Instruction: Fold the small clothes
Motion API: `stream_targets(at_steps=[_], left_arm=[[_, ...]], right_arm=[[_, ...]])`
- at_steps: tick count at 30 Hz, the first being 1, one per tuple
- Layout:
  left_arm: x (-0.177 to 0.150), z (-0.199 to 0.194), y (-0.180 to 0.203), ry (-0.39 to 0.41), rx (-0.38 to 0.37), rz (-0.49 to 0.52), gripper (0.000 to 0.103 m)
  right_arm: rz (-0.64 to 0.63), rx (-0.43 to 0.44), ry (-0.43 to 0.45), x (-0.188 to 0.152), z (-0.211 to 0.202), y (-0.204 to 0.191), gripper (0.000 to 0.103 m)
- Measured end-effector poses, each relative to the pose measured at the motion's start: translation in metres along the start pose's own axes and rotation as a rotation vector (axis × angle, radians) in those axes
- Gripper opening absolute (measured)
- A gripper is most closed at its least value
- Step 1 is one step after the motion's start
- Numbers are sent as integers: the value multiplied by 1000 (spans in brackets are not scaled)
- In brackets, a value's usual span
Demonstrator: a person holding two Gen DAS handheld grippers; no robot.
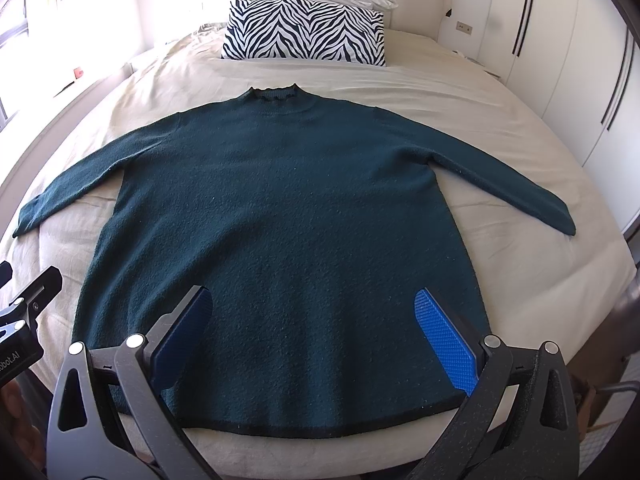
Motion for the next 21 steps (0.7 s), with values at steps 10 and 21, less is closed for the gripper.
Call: stream_targets(at_steps=[10,21], left_arm=[[-2,3,-5,-9,2,-14,103],[-4,11,-9,-26,2,-26,103]], right_arm=[[0,0,-1,-1,1,-1,103],[-7,3,-14,-1,8,-8,103]])
Point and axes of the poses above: each gripper's, at about its wrist camera, not at the fingertips, and z roughly the way its jaws point, y to its right, x to its top, the point moved 6 cm from there along z, roughly the way its jaws point, and after that the axes turned 3 degrees about x, right-handed, at the moved point
